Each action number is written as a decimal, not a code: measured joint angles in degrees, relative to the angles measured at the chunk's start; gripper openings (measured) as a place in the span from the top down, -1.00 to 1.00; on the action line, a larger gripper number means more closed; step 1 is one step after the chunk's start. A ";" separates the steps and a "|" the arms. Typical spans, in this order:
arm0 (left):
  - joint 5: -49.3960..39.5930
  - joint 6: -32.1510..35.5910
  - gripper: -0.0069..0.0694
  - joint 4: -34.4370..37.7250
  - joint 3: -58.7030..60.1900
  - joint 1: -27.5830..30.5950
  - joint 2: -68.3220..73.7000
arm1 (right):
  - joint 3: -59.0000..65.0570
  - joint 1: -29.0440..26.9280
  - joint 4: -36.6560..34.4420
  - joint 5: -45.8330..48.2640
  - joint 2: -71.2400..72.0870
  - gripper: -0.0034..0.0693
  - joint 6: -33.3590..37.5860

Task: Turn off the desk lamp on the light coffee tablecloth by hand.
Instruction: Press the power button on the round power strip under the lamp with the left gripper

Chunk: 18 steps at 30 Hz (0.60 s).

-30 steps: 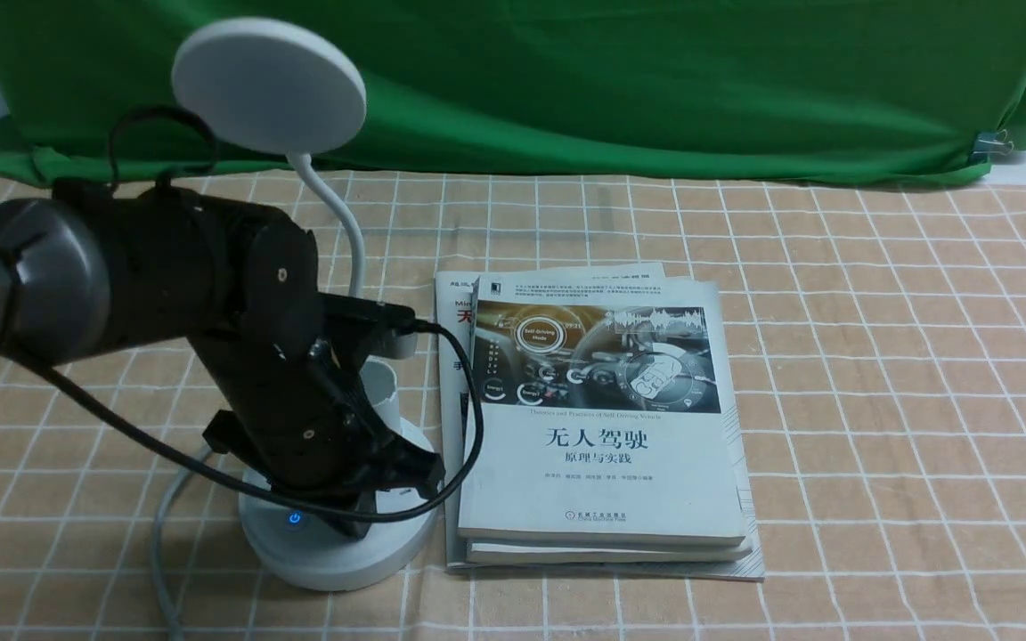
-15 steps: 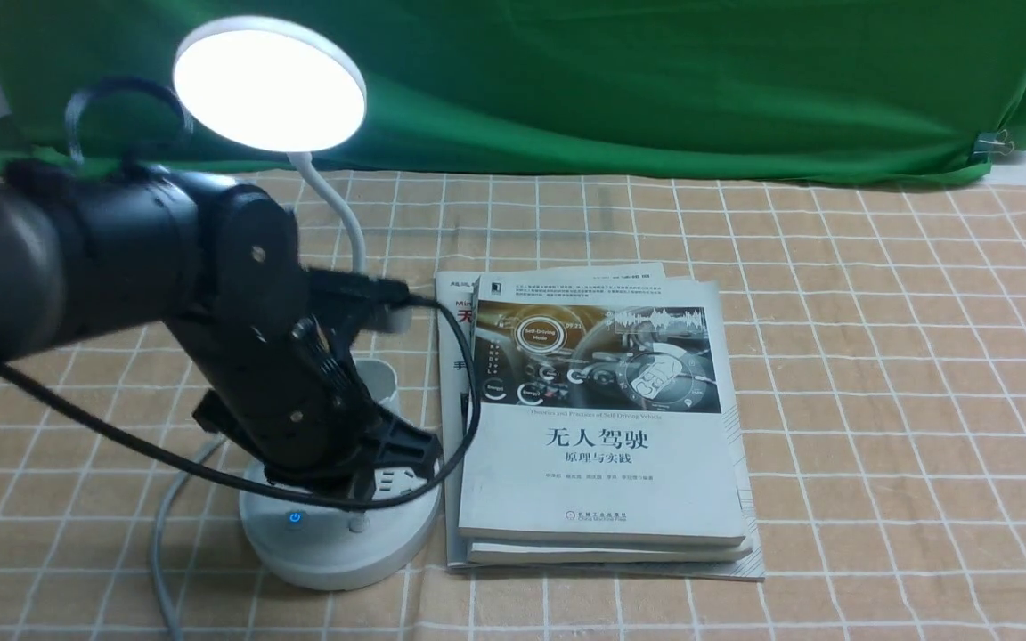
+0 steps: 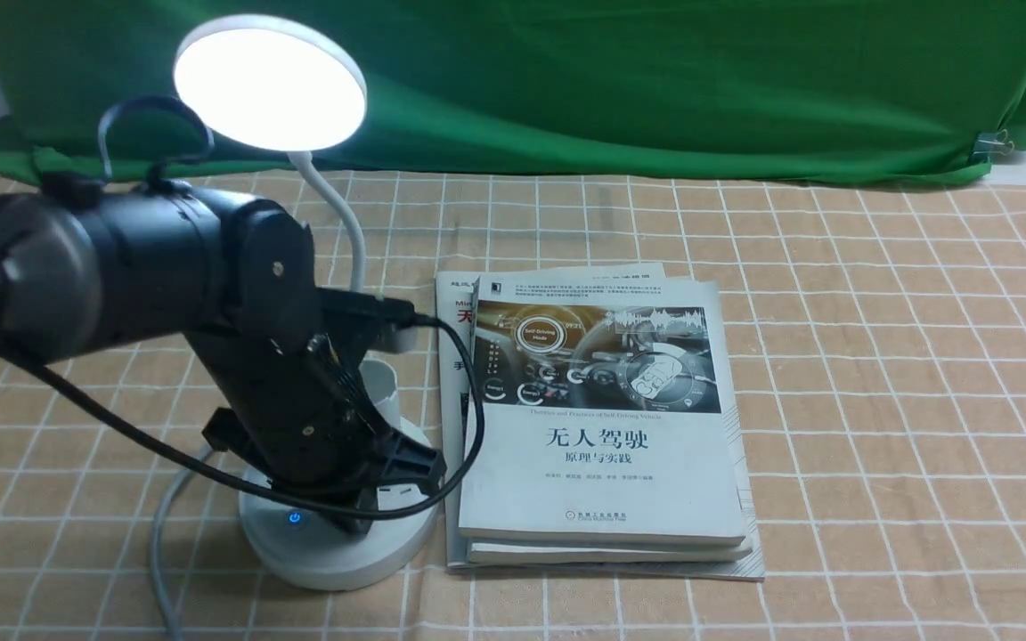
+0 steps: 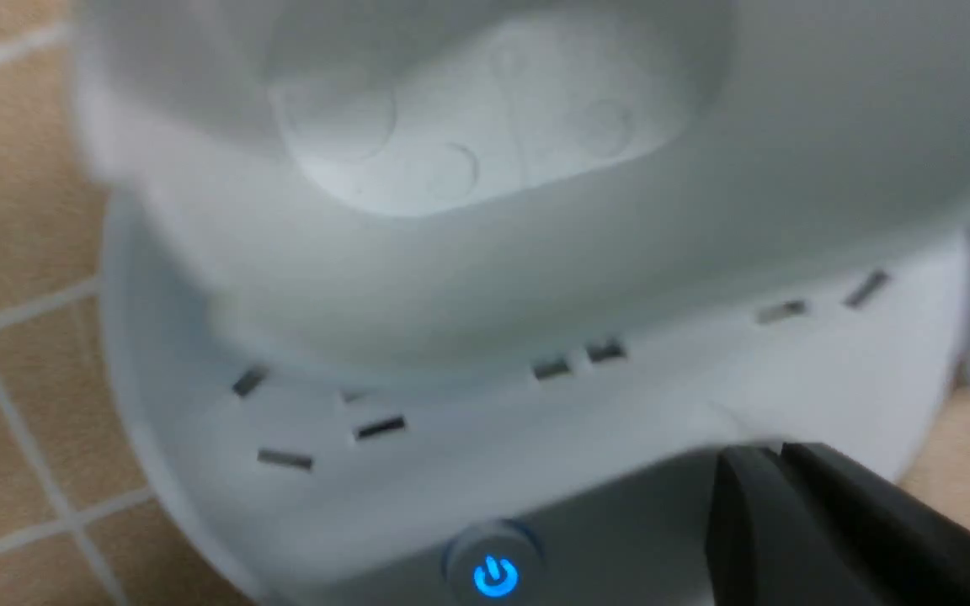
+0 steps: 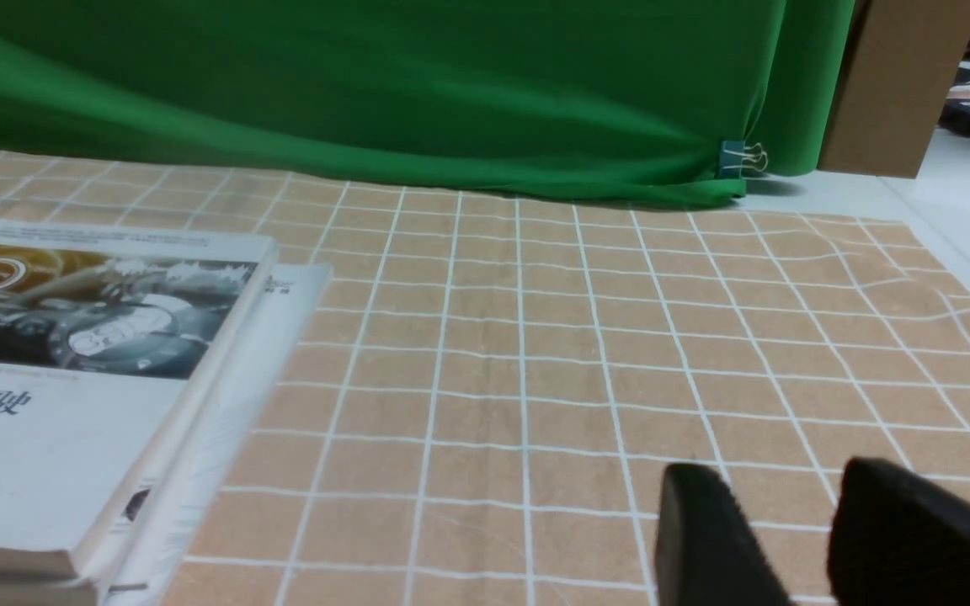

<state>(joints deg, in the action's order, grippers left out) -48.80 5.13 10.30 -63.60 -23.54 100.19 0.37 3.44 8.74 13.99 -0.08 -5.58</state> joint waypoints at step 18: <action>-0.82 -0.26 0.80 0.05 0.03 0.00 -8.06 | 0.00 0.00 0.00 0.00 0.00 0.24 0.00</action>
<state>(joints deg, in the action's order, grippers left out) -49.61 4.87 10.36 -63.57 -23.54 92.14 0.37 3.44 8.74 13.99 -0.08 -5.58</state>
